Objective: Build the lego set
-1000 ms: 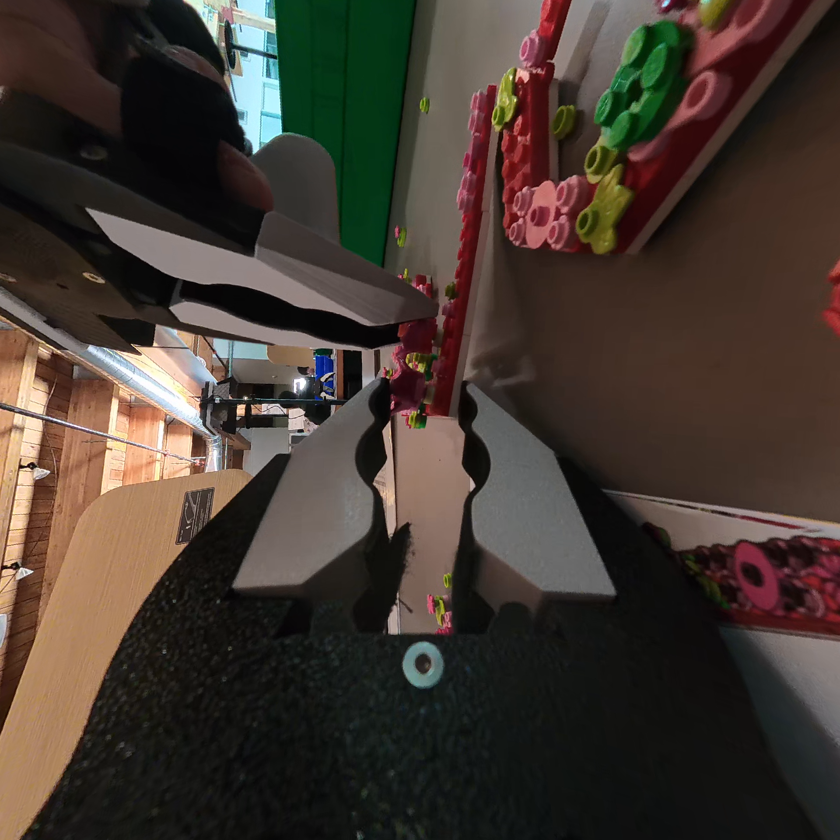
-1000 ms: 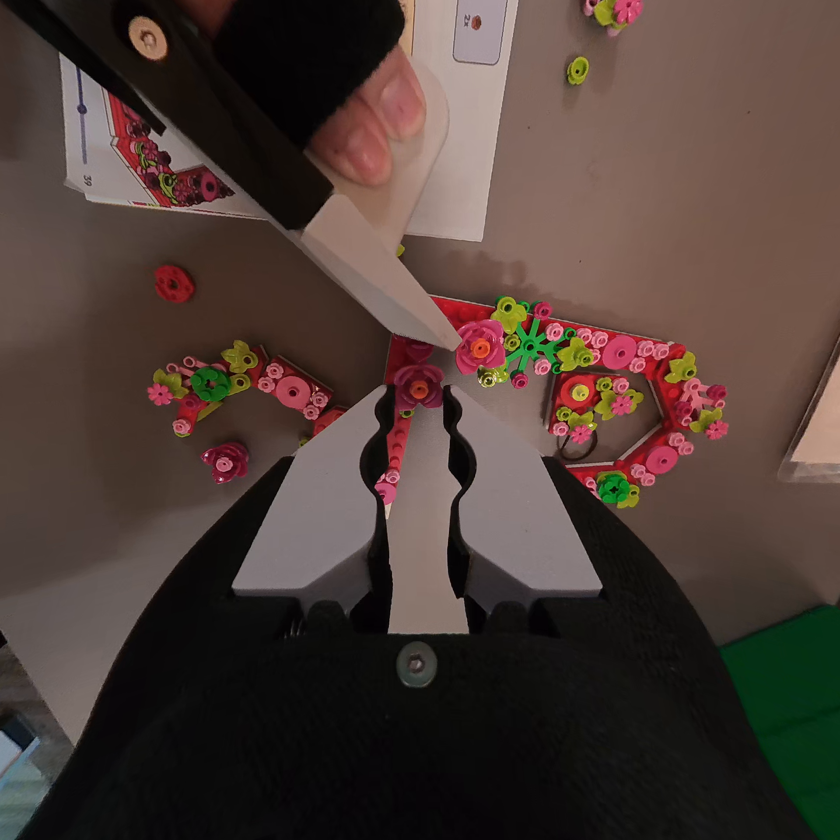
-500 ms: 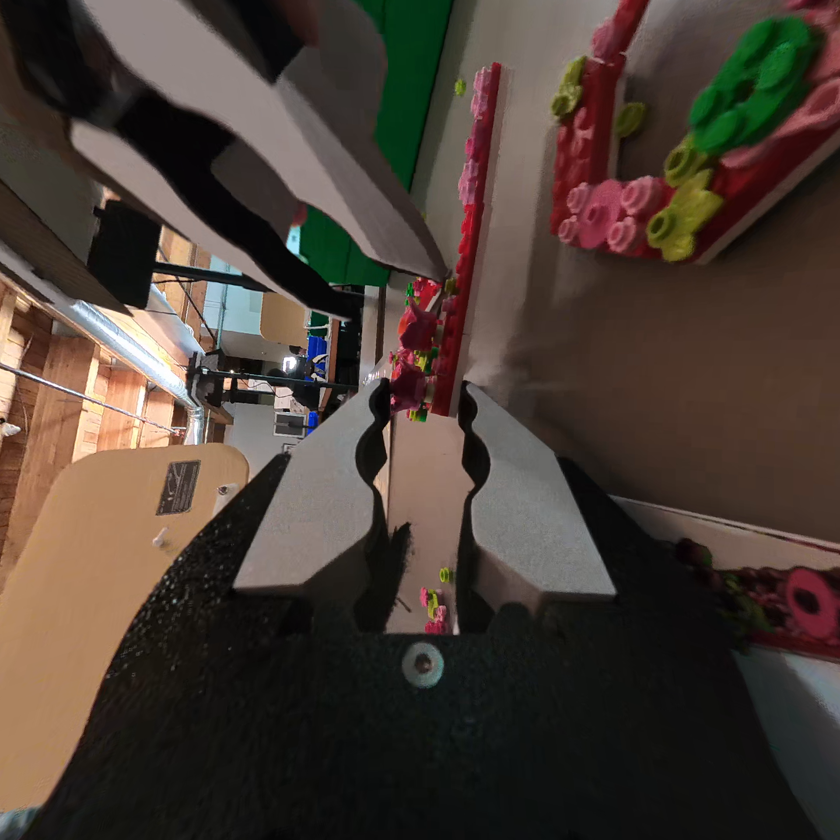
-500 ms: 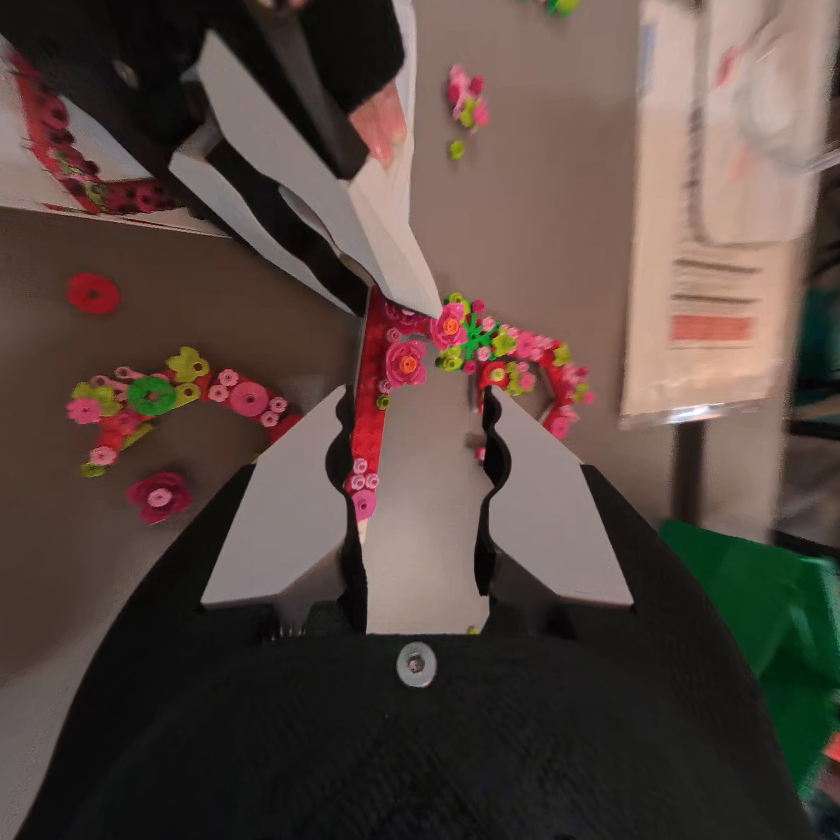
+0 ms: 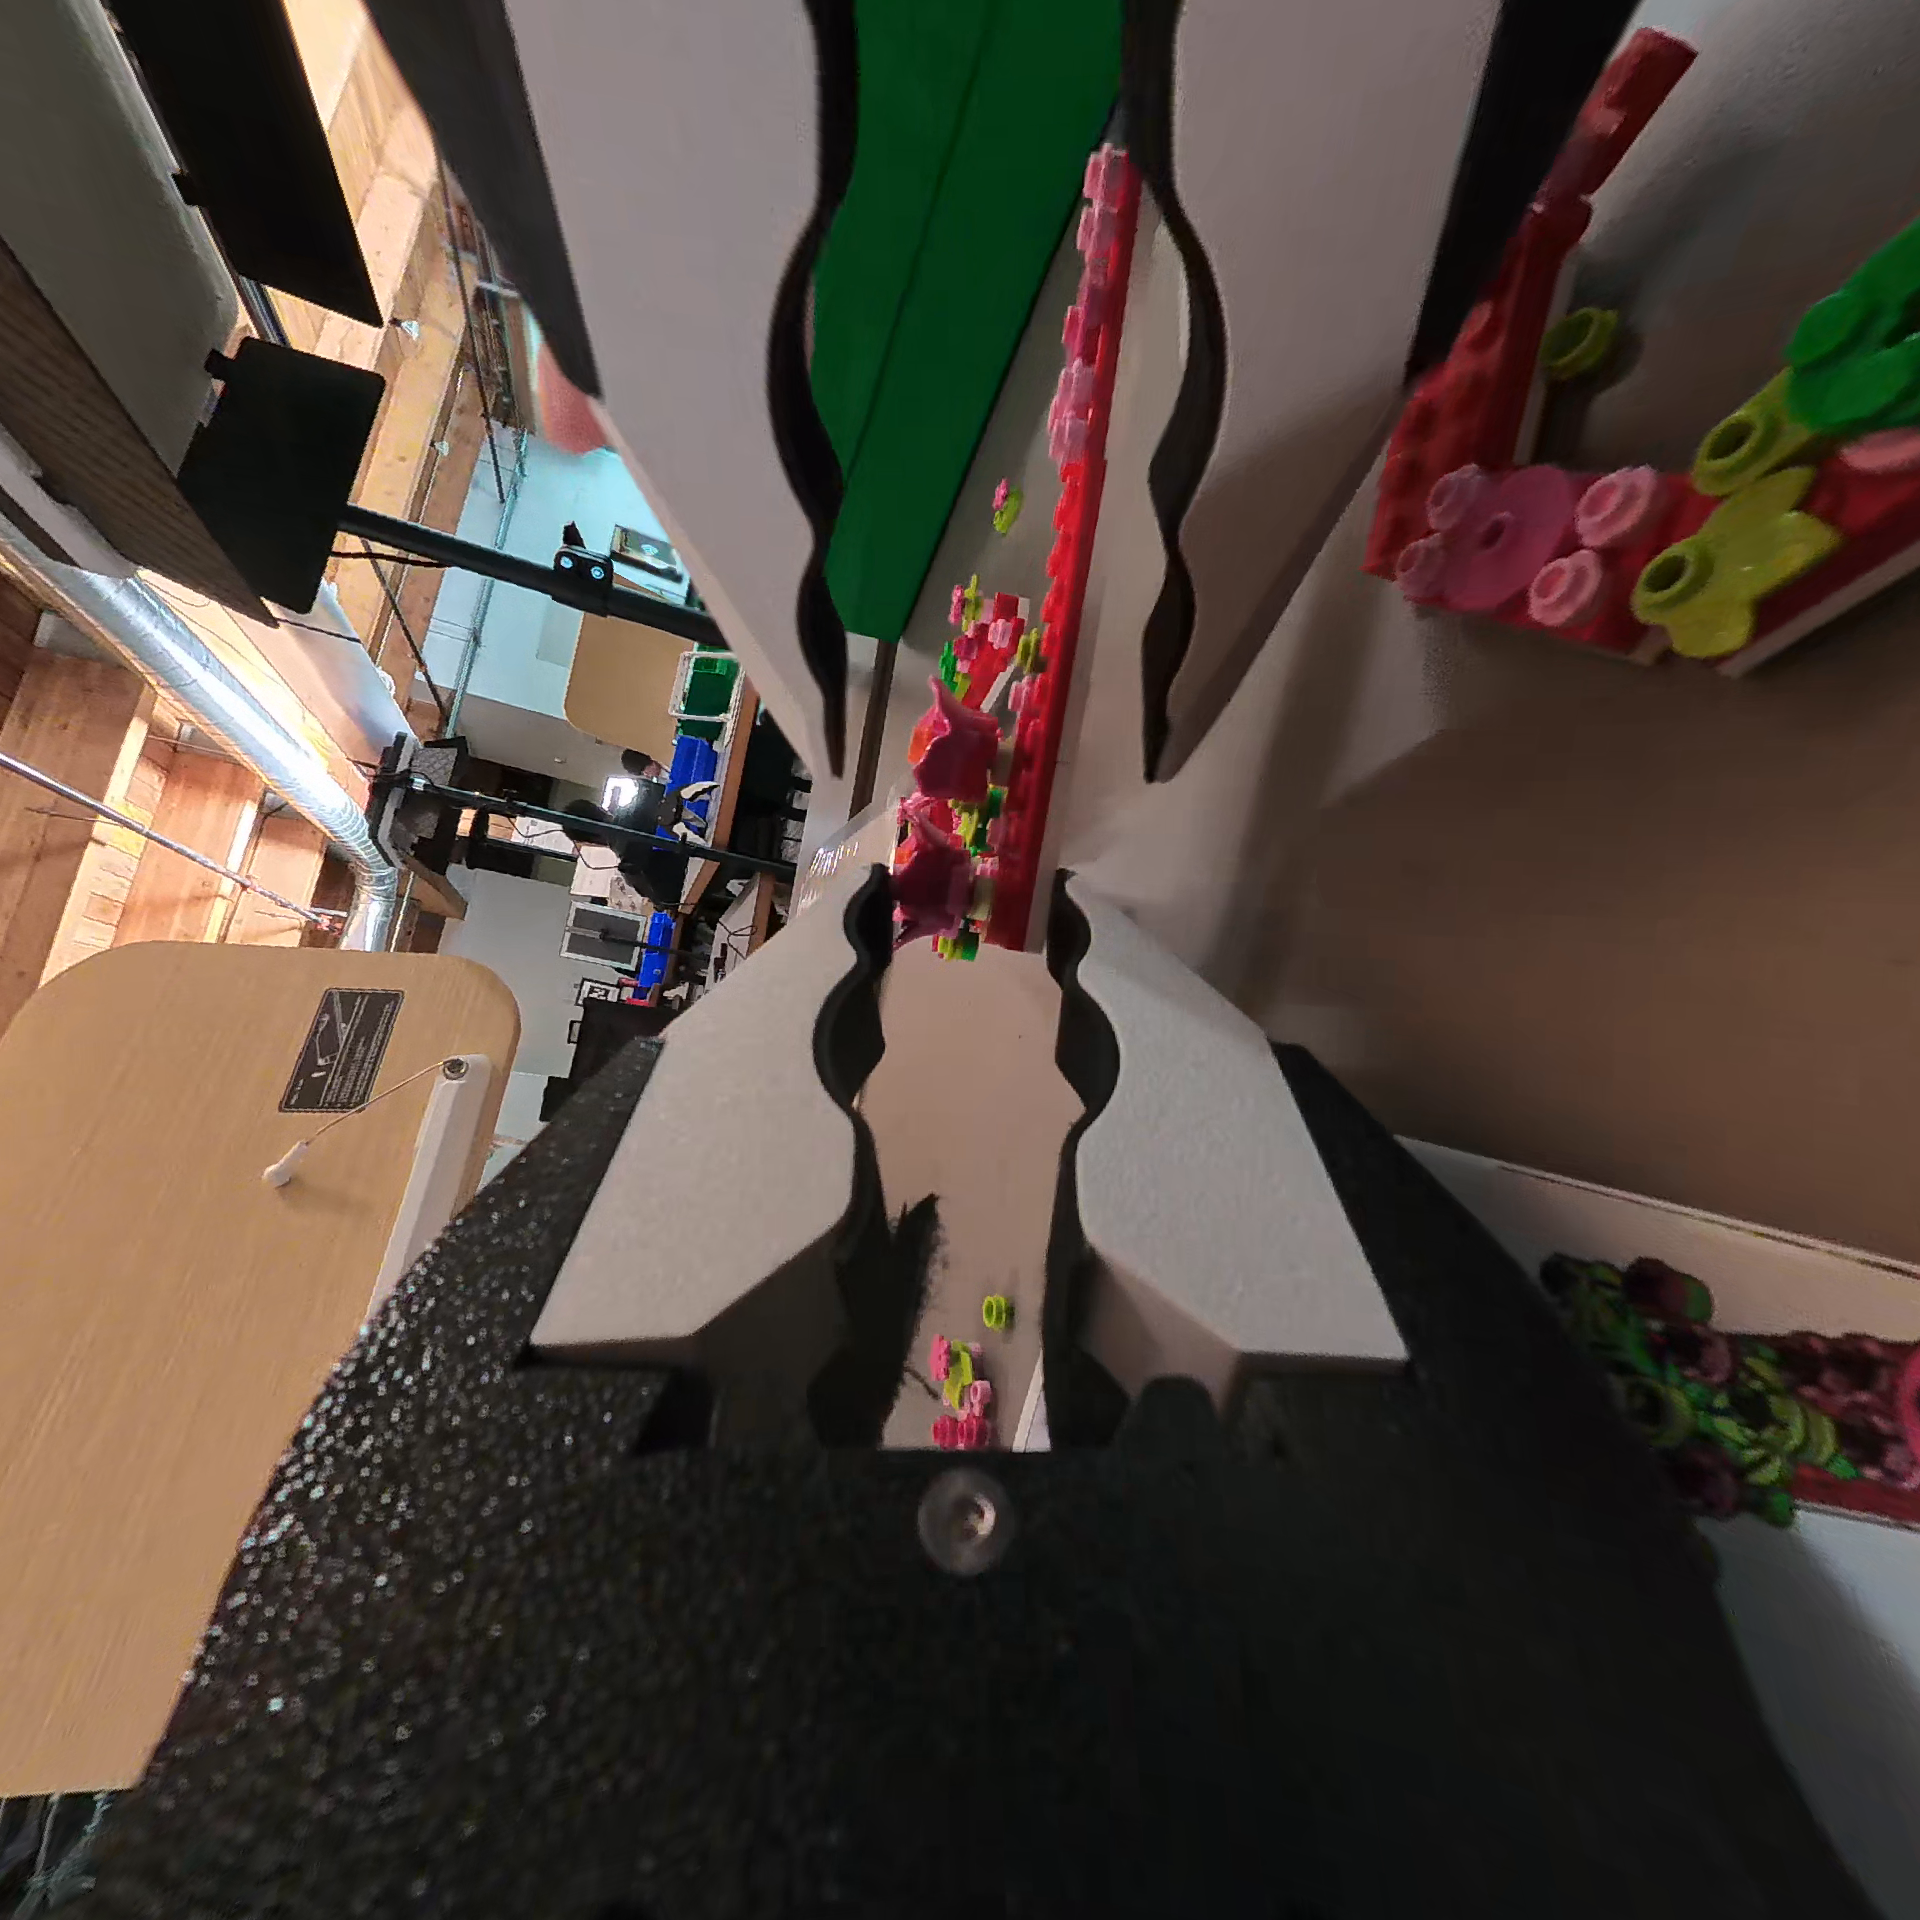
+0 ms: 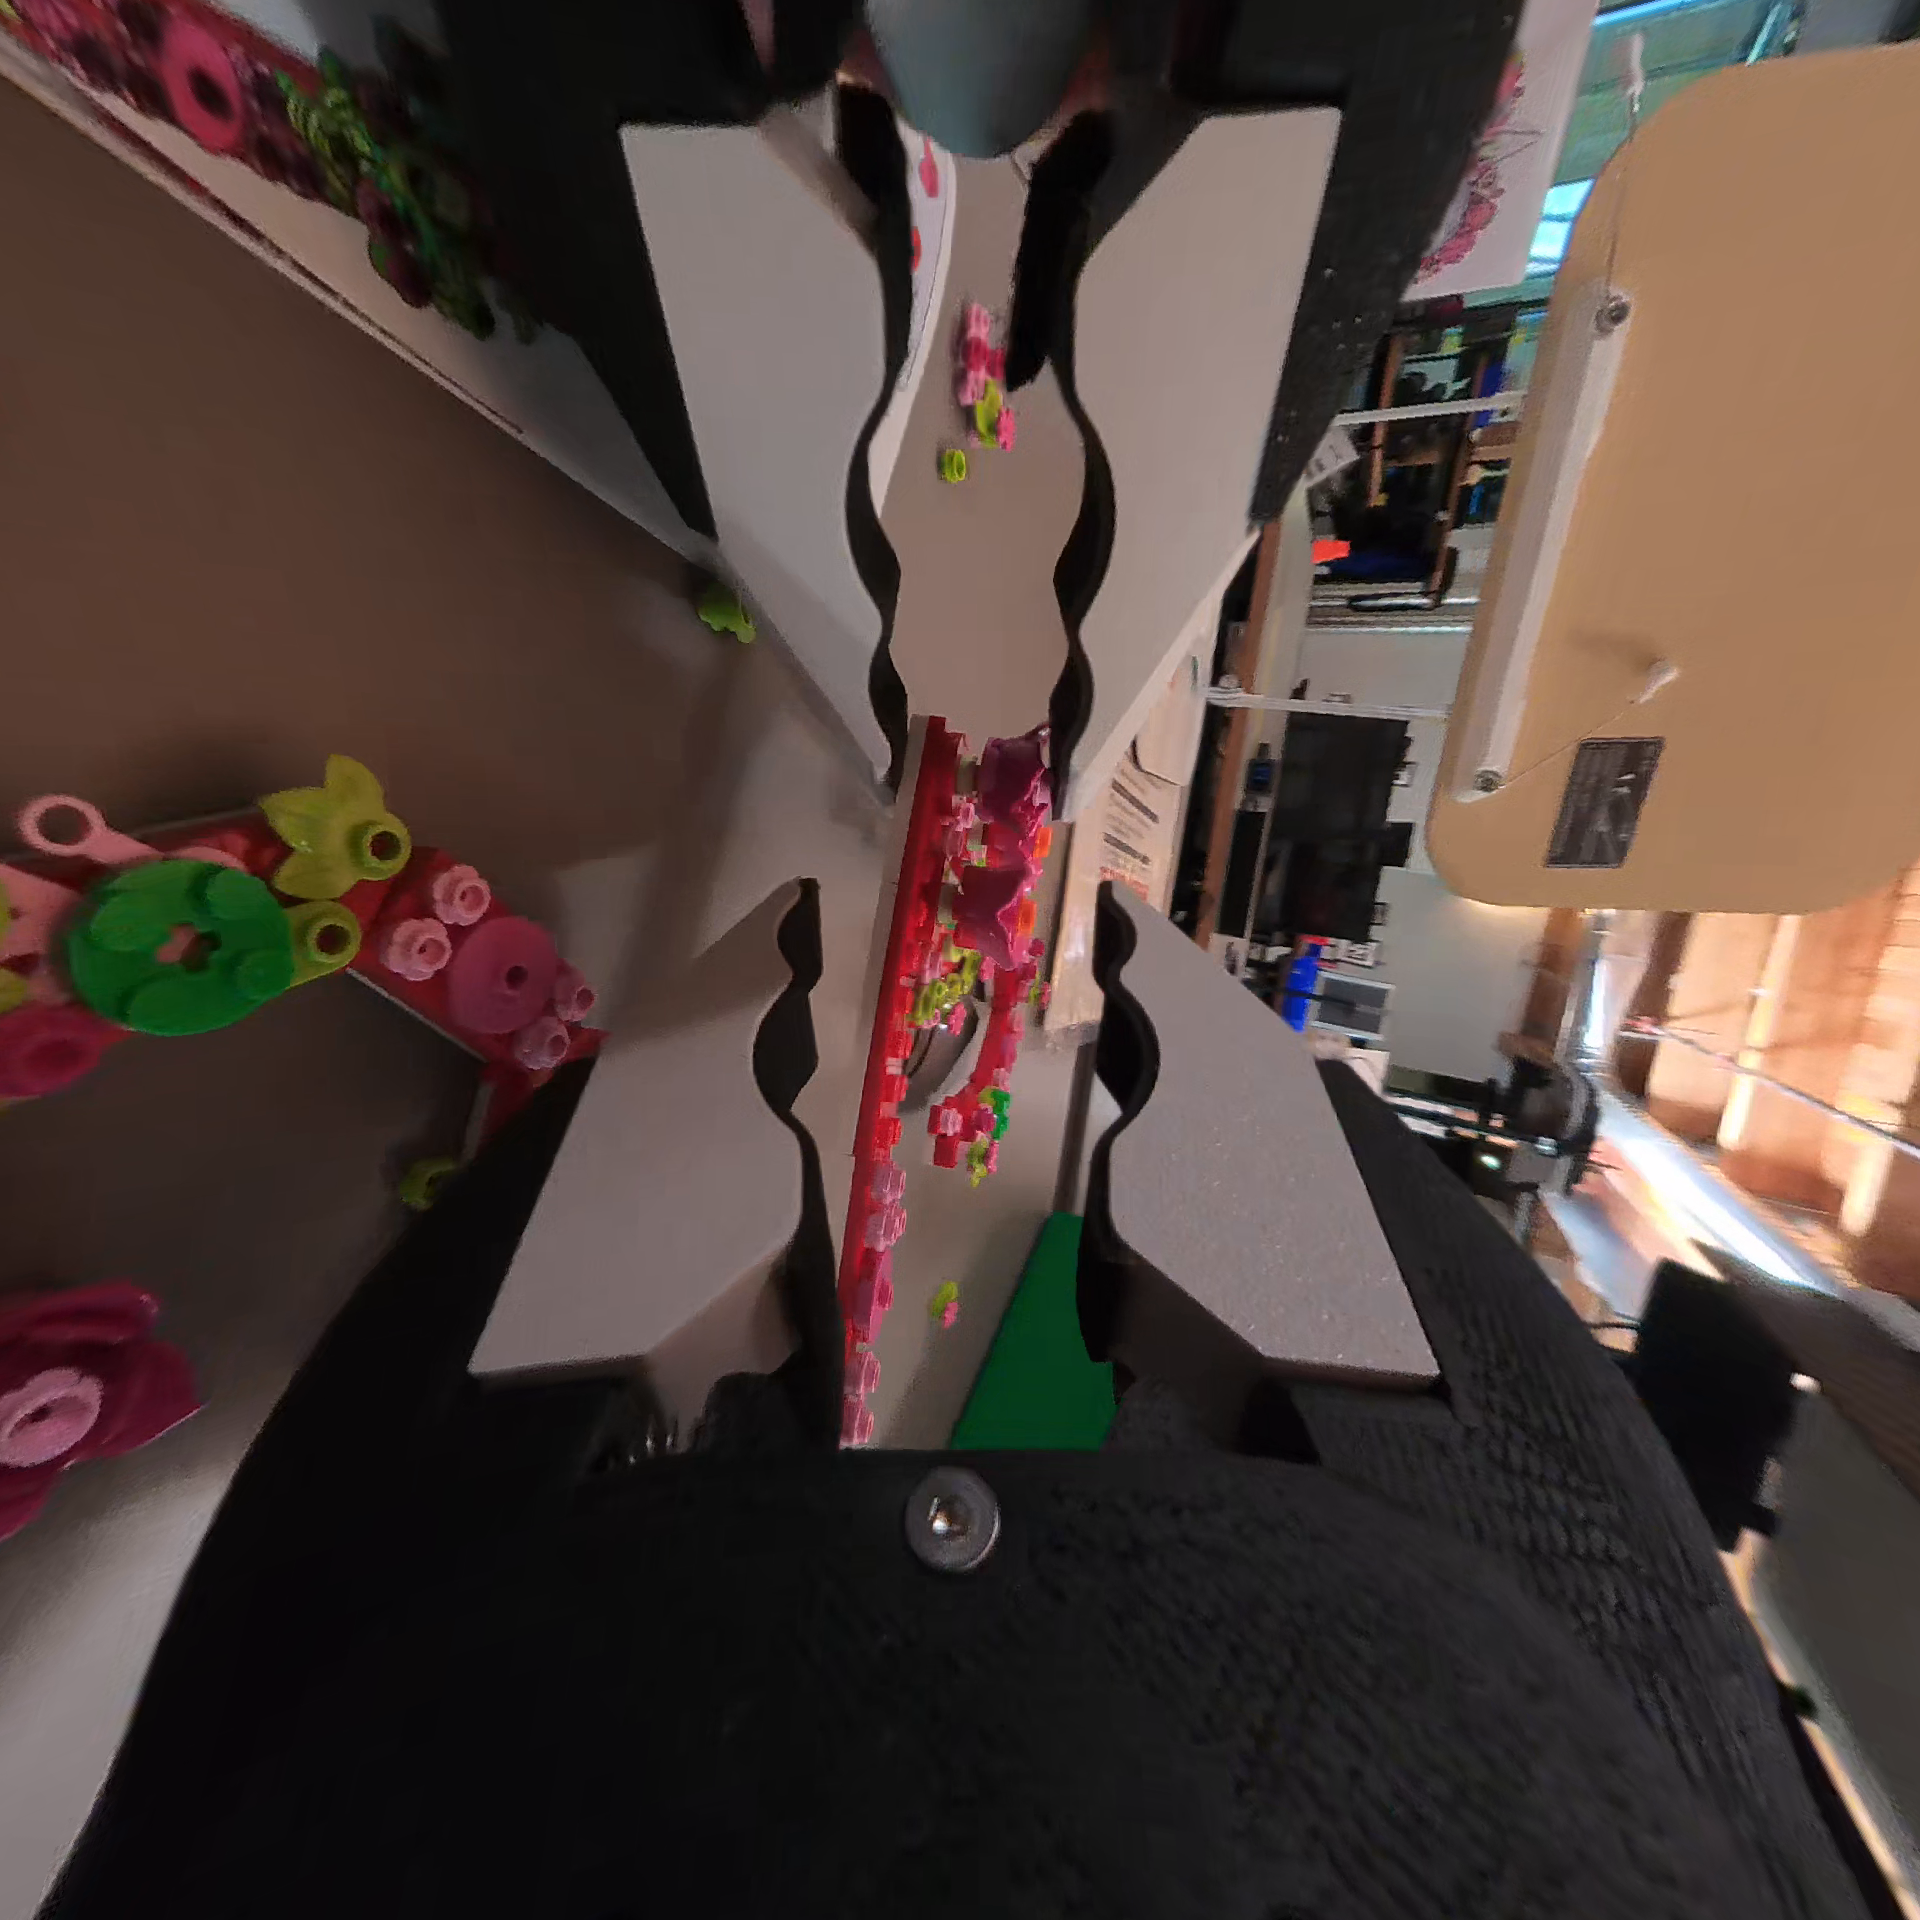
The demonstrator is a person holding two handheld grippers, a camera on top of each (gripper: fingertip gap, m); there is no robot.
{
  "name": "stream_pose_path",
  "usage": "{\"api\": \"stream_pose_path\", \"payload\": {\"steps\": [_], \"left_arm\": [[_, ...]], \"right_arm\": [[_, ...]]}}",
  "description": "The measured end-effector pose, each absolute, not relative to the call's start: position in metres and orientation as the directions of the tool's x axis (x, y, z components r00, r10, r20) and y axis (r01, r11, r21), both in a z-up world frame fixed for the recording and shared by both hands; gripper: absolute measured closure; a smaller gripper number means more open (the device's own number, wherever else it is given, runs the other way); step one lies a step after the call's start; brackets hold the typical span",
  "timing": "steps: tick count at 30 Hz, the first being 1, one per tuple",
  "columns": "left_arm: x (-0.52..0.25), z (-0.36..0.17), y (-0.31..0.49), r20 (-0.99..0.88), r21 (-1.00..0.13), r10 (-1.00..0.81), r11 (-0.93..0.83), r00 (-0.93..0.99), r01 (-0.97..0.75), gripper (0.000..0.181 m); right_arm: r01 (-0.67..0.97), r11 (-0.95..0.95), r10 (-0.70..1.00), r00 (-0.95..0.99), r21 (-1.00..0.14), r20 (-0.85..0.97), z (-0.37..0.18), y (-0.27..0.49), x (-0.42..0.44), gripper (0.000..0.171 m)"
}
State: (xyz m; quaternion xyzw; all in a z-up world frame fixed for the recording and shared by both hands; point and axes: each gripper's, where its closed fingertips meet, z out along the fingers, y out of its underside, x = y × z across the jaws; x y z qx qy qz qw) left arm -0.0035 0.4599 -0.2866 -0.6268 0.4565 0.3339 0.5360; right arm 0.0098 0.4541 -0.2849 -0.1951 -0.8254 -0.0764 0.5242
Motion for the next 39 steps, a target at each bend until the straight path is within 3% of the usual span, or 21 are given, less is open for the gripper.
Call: {"api": "stream_pose_path", "payload": {"steps": [8, 26, 33, 39], "left_arm": [[-0.003, -0.283, 0.459, -0.900, -0.392, -0.209, 0.001, 0.383, -0.920, 0.154], [0.001, -0.287, 0.458, -0.921, -0.336, -0.215, 0.011, 0.326, -0.942, 0.154], [0.001, -0.286, 0.458, -0.915, -0.351, -0.216, 0.010, 0.341, -0.936, 0.153], [0.000, -0.284, 0.459, -0.911, -0.365, -0.204, -0.003, 0.358, -0.931, 0.154]], "right_arm": [[0.426, 0.905, 0.156, -0.330, 0.000, 0.931, -0.285, 0.466, 0.006, 0.140], [0.411, 0.909, 0.096, -0.377, 0.073, 0.921, -0.288, 0.465, 0.007, 0.144], [0.411, 0.910, 0.105, -0.370, 0.061, 0.923, -0.287, 0.466, 0.007, 0.144], [0.437, 0.899, 0.185, -0.317, -0.029, 0.930, -0.284, 0.467, 0.007, 0.145]]}}
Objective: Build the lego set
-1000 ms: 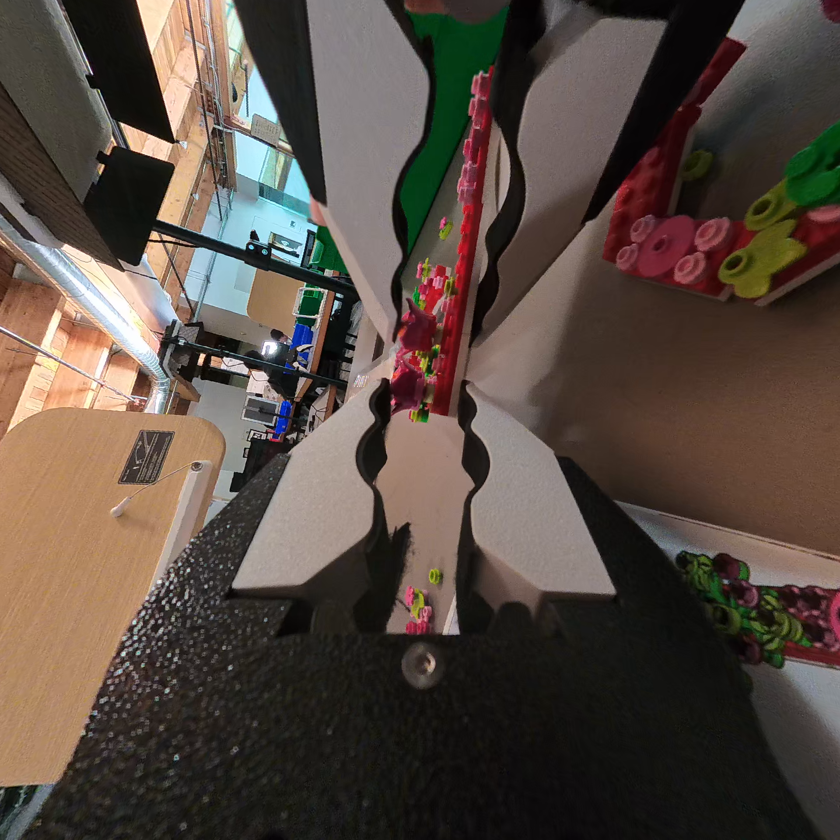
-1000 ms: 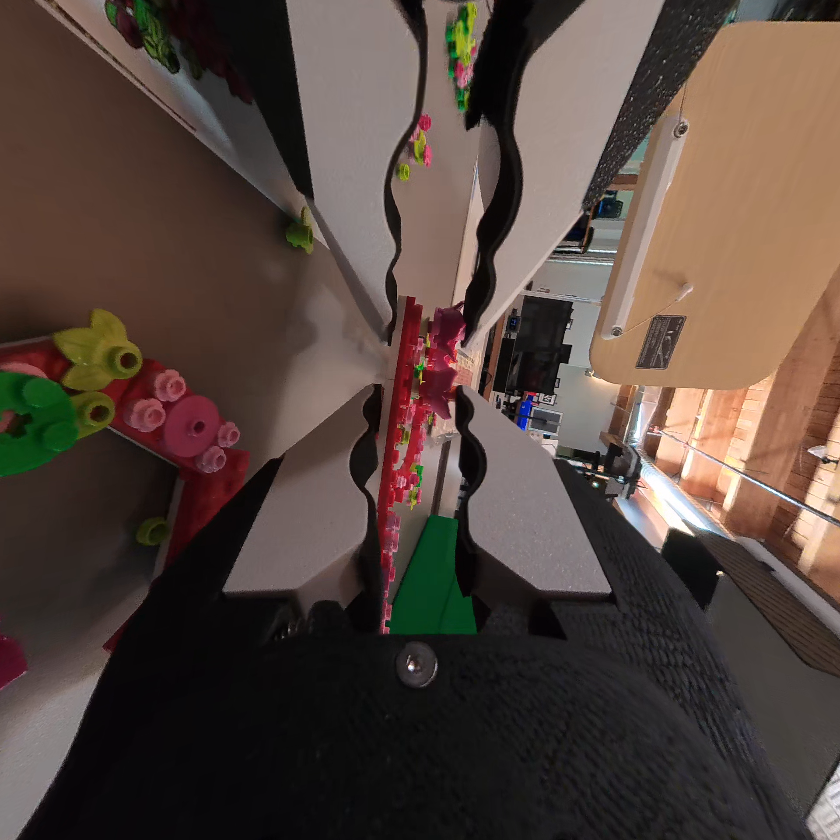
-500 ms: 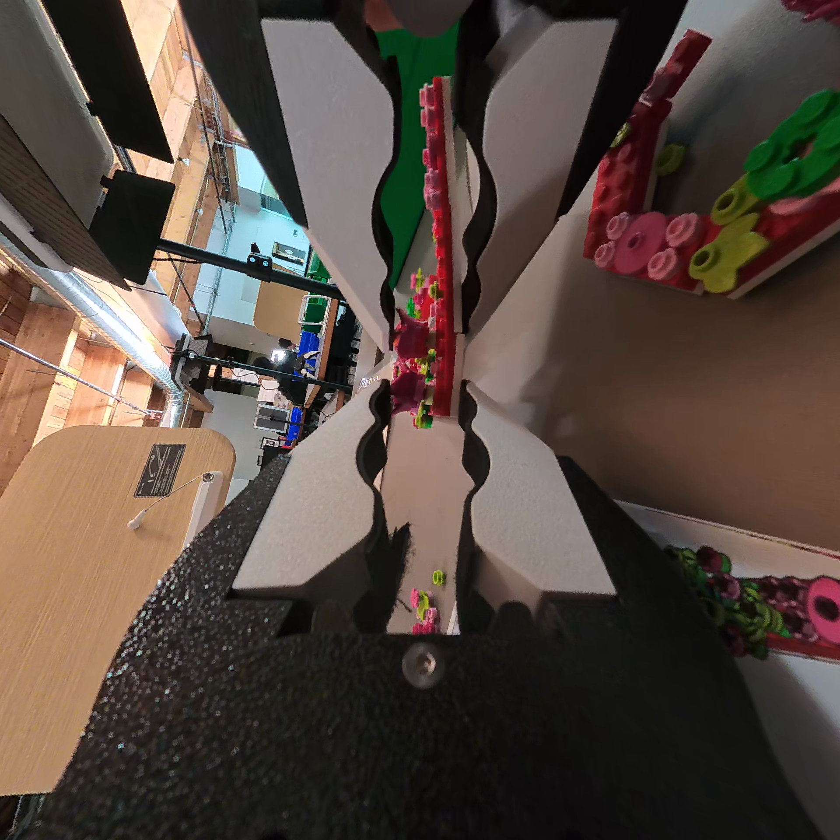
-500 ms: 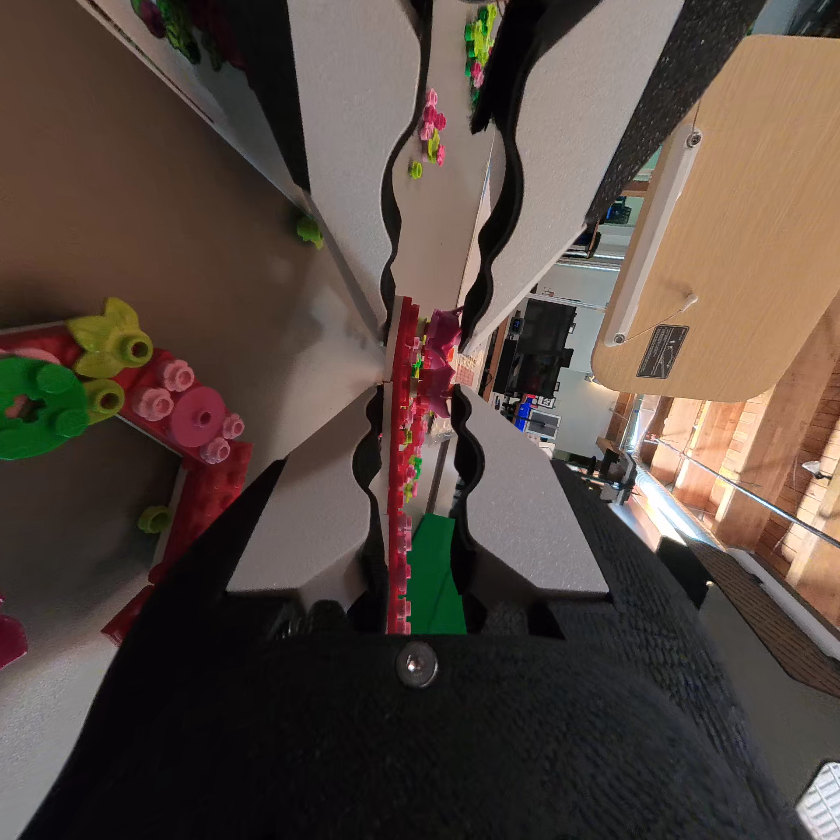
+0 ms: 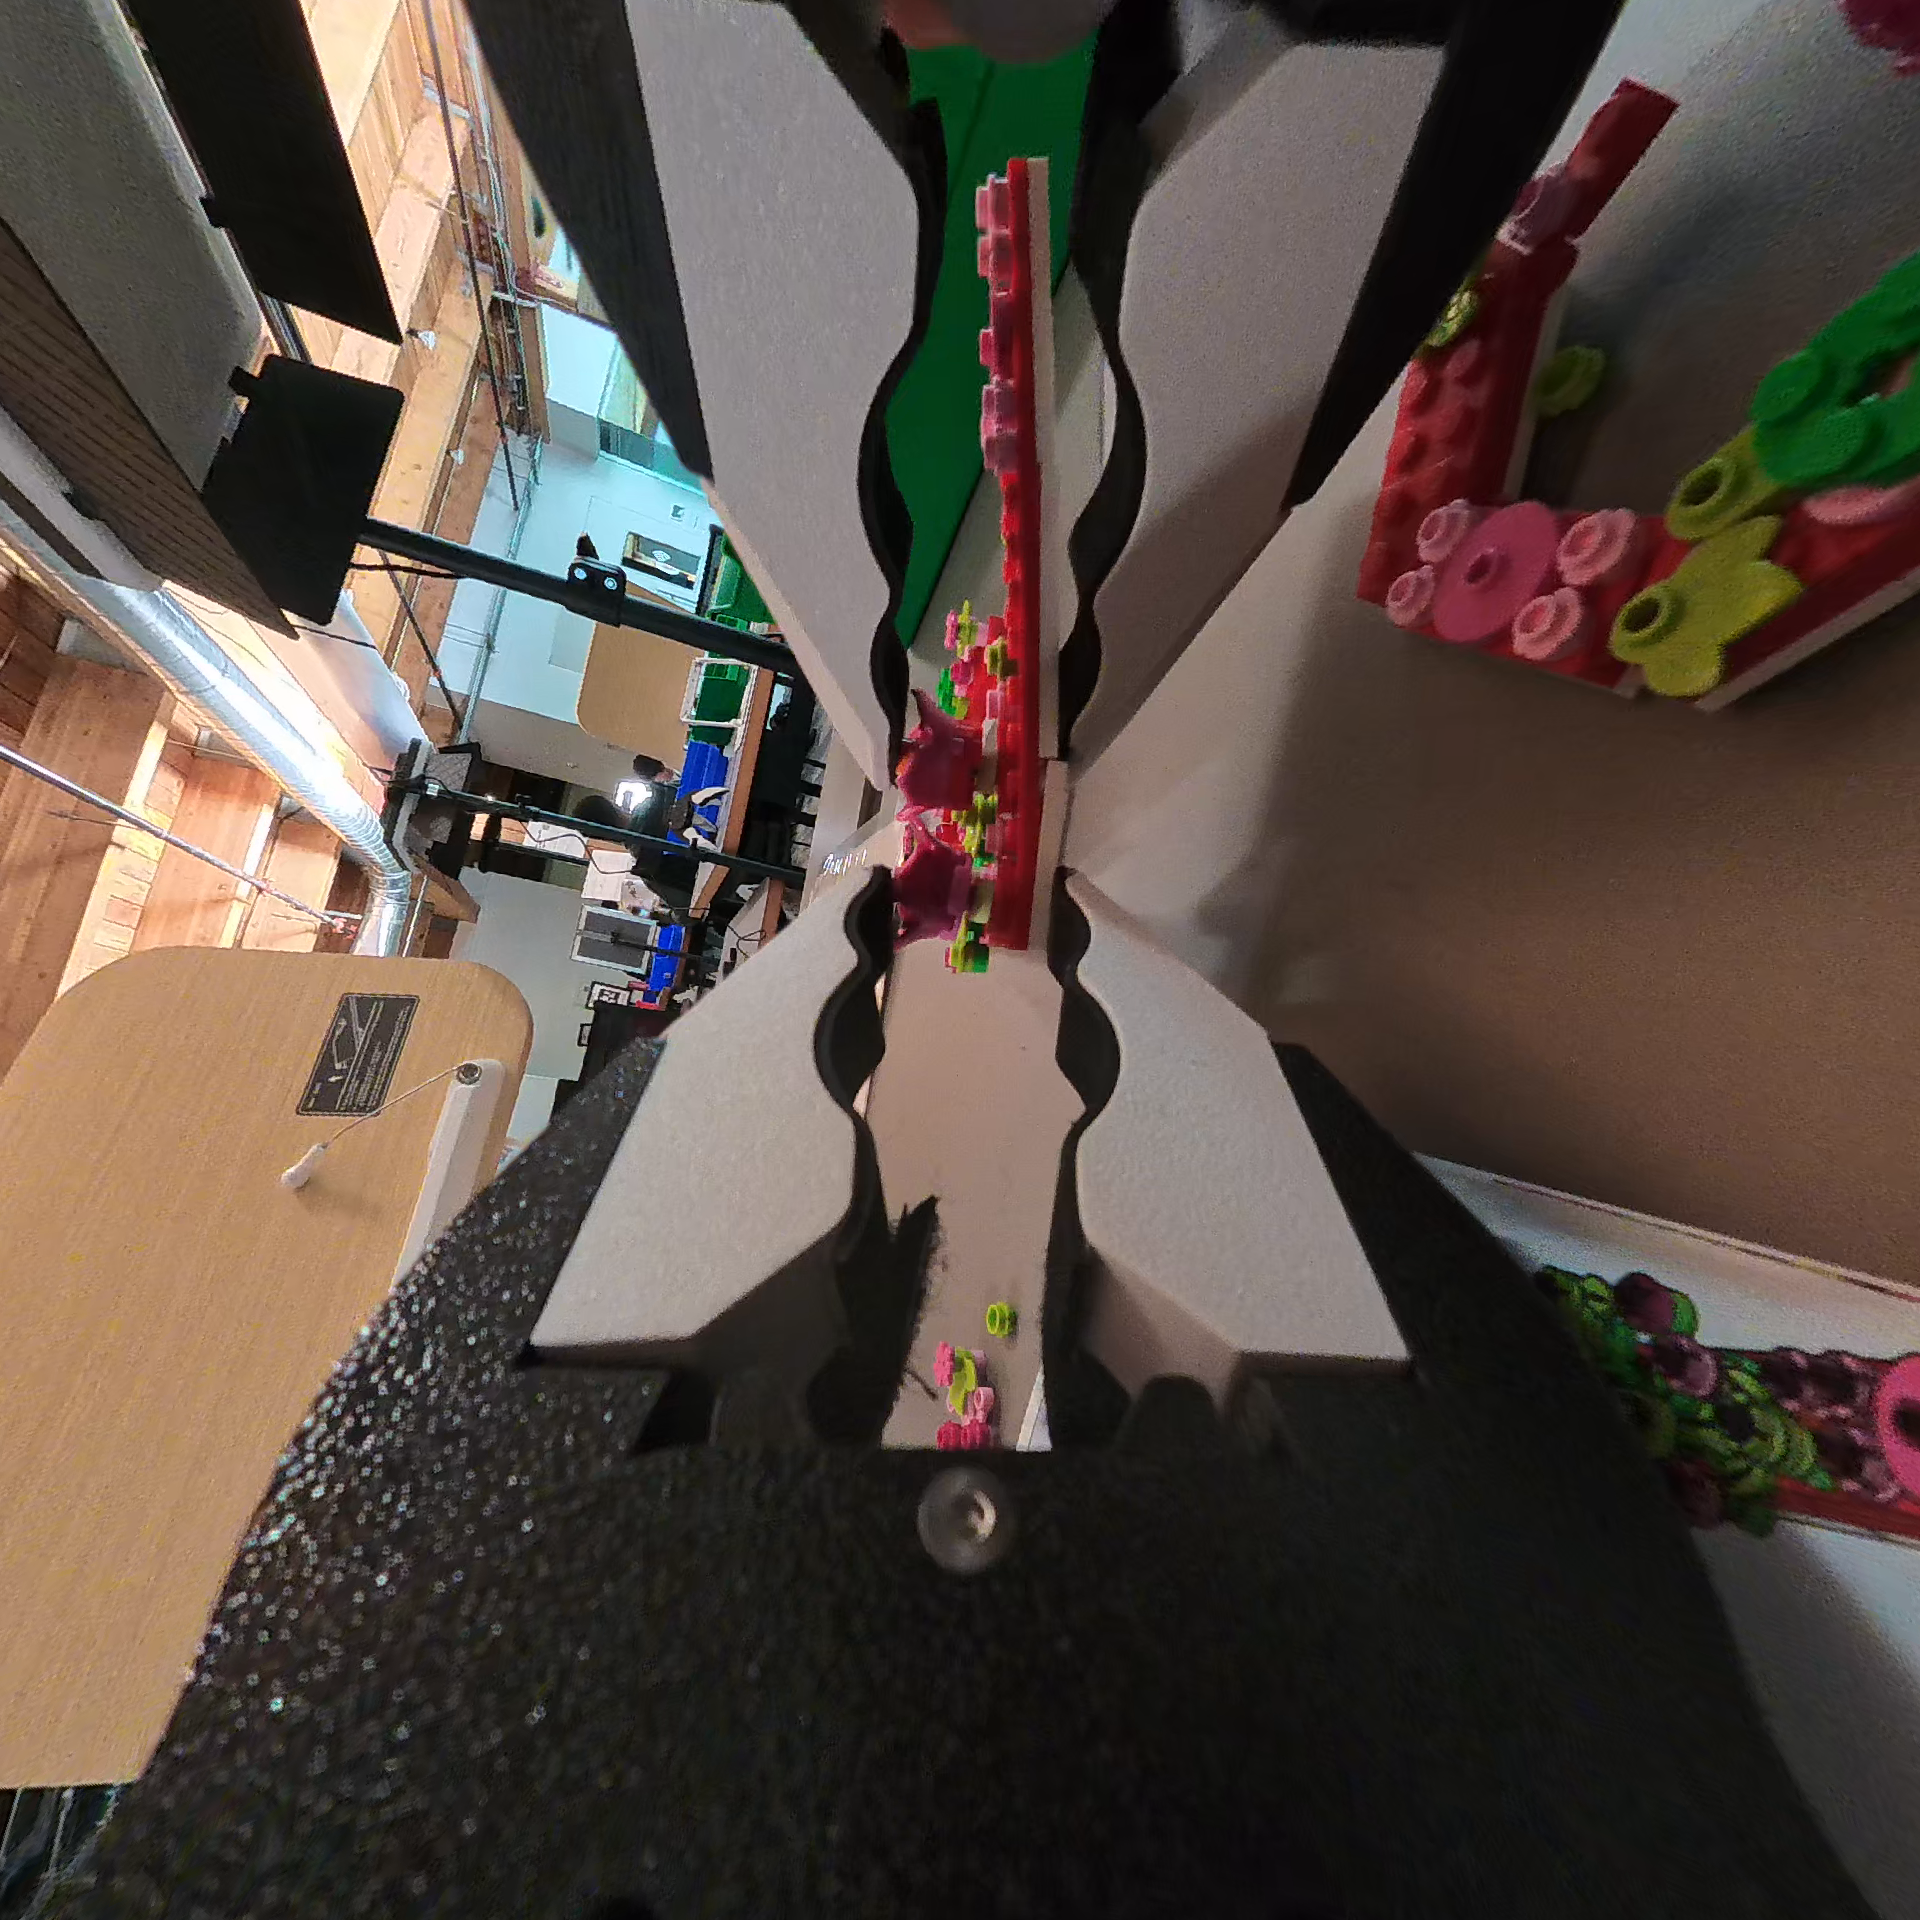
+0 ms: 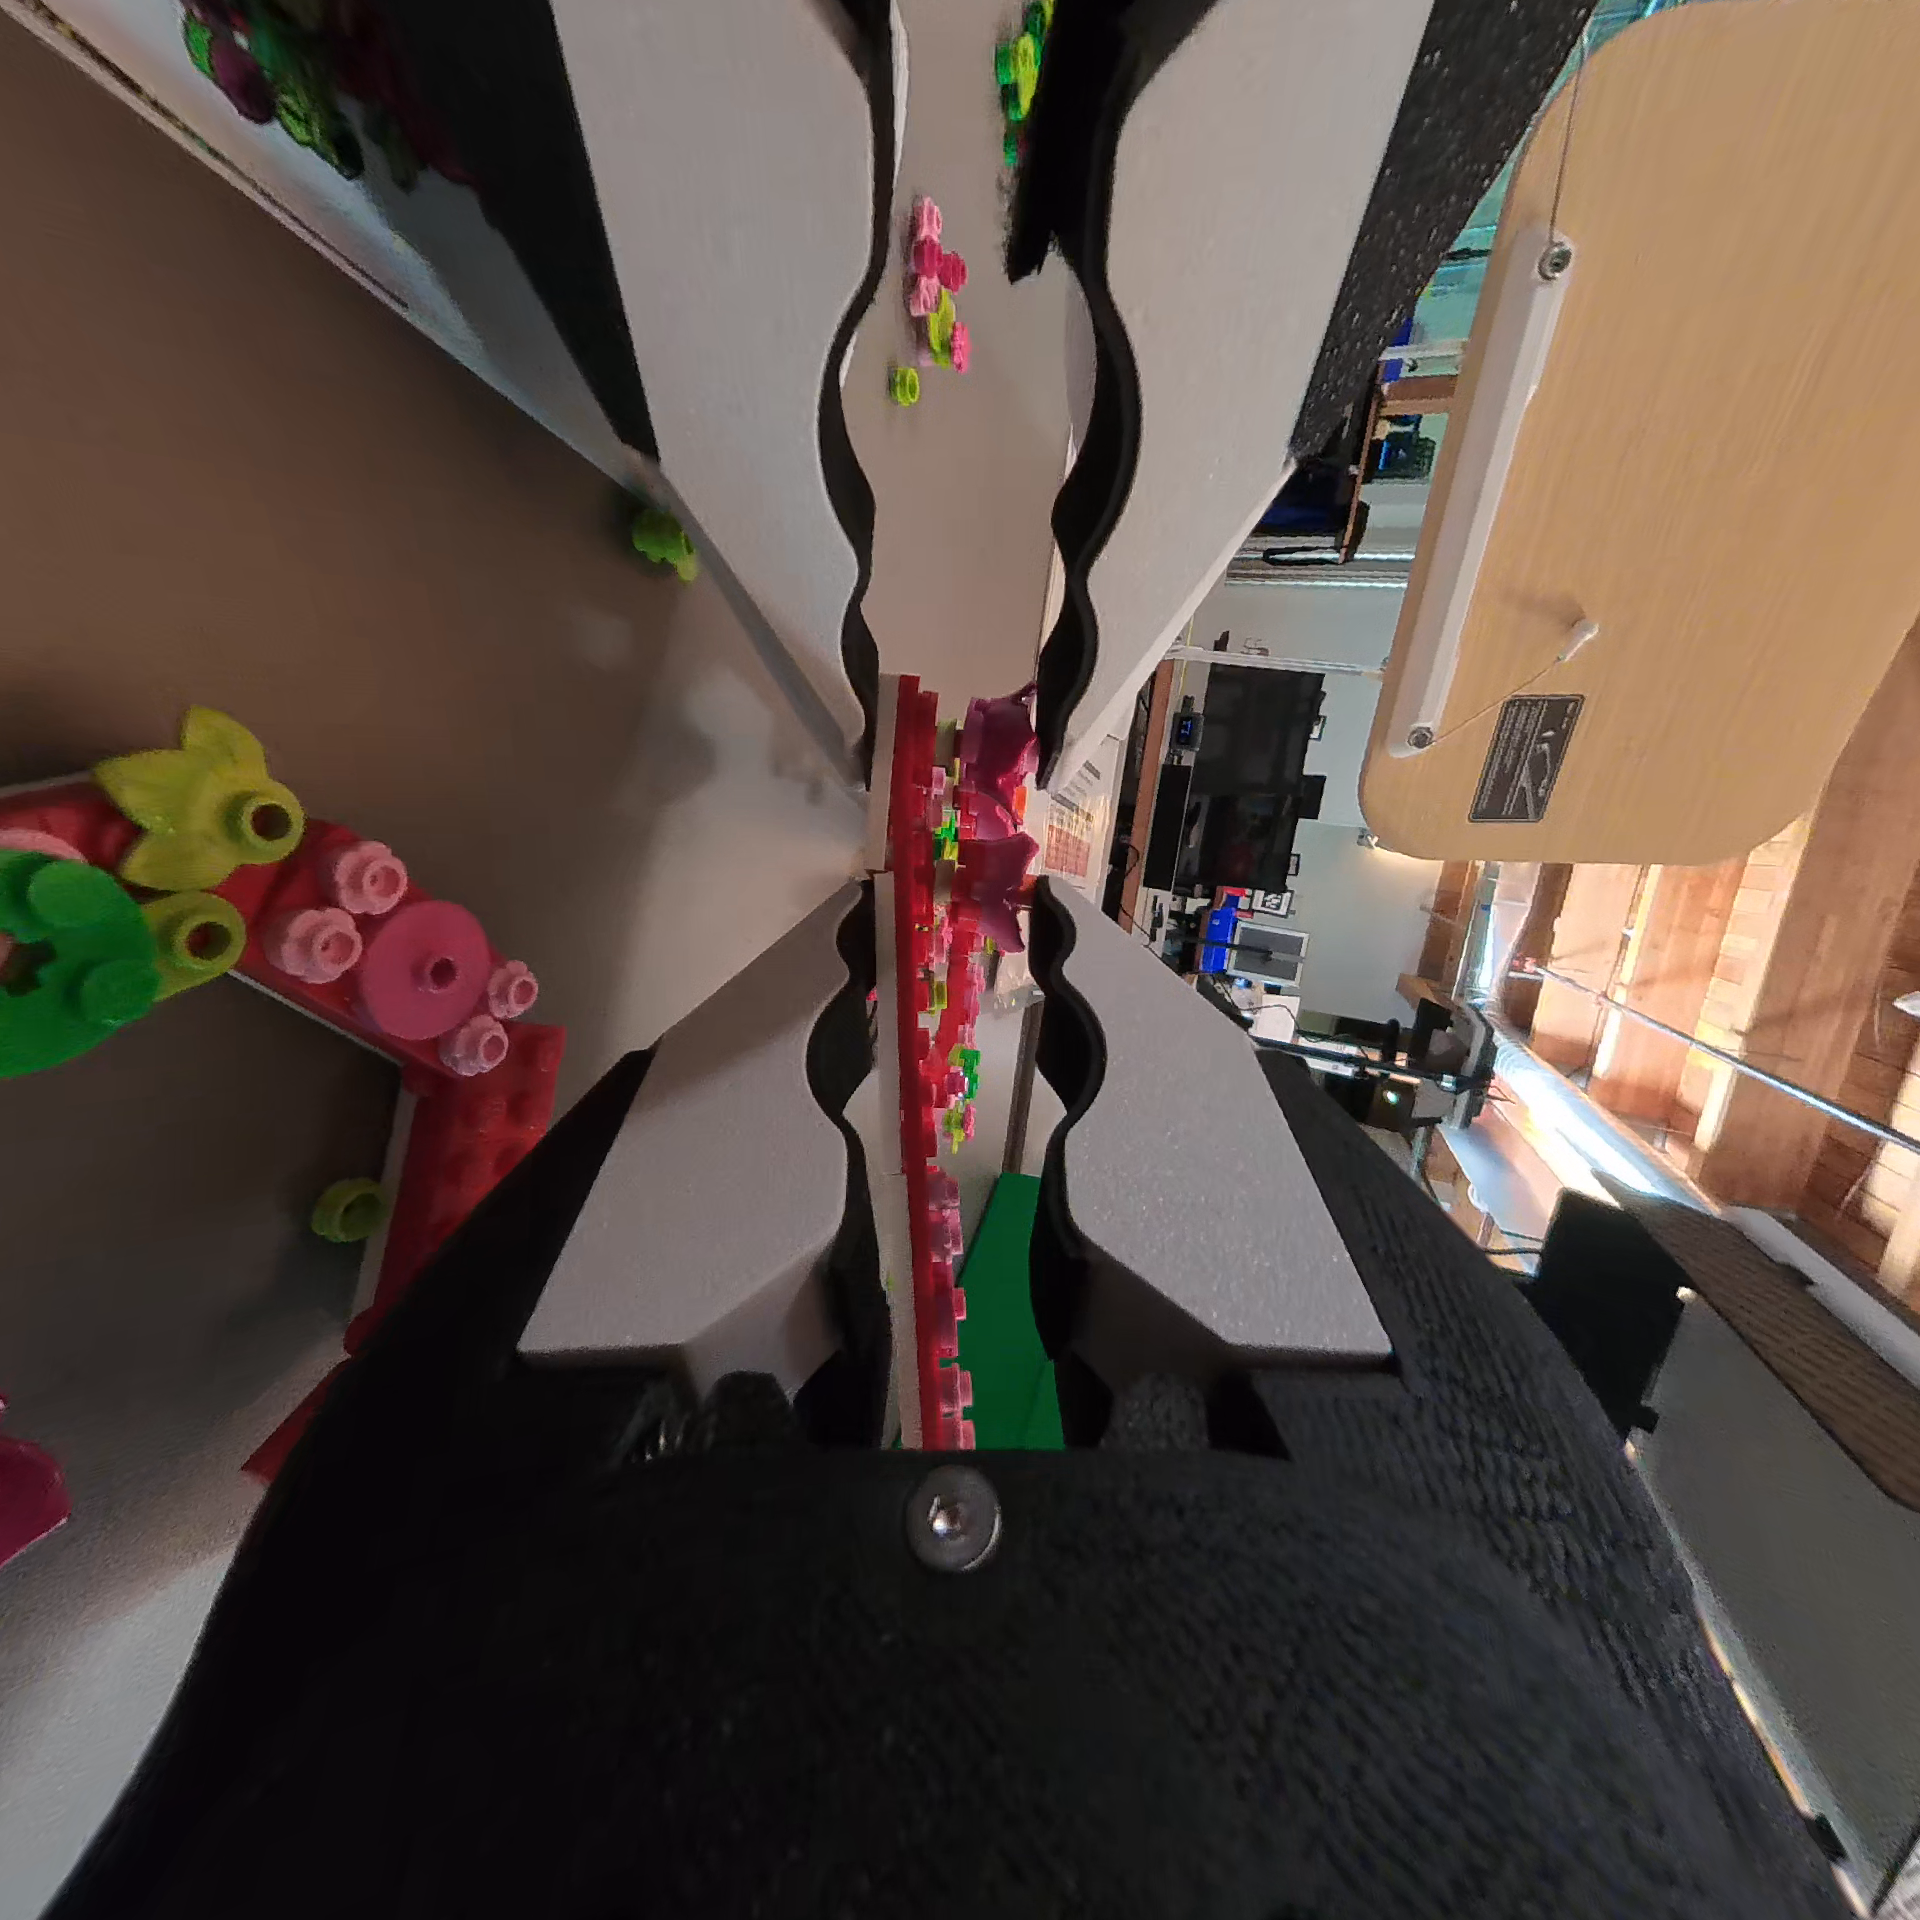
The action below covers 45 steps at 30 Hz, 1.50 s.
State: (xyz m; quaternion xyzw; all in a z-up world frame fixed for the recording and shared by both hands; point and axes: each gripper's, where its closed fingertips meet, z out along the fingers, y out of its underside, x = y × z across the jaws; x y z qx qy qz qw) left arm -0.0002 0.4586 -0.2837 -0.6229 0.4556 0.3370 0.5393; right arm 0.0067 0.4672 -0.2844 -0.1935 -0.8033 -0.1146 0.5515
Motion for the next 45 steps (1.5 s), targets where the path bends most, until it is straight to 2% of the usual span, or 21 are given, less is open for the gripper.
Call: {"api": "stream_pose_path", "payload": {"steps": [6, 14, 18, 45], "left_arm": [[-0.0009, -0.2830, 0.4587, -0.908, -0.372, -0.203, -0.016, 0.367, -0.928, 0.154], [0.0011, -0.2832, 0.4579, -0.914, -0.356, -0.202, -0.014, 0.351, -0.934, 0.154], [0.0015, -0.2835, 0.4580, -0.915, -0.354, -0.204, -0.013, 0.350, -0.935, 0.154], [0.0001, -0.2845, 0.4596, -0.886, -0.404, -0.230, -0.041, 0.402, -0.914, 0.154]], "right_arm": [[0.451, 0.889, 0.238, -0.306, -0.080, 0.922, -0.2845, 0.4682, 0.0067, 0.145], [0.374, 0.919, 0.036, -0.392, 0.123, 0.919, -0.2832, 0.4656, 0.0075, 0.144], [0.364, 0.919, 0.012, -0.408, 0.151, 0.913, -0.2834, 0.4655, 0.0078, 0.144], [0.401, 0.911, 0.064, -0.356, 0.091, 0.932, -0.2817, 0.4664, 0.0075, 0.144]]}}
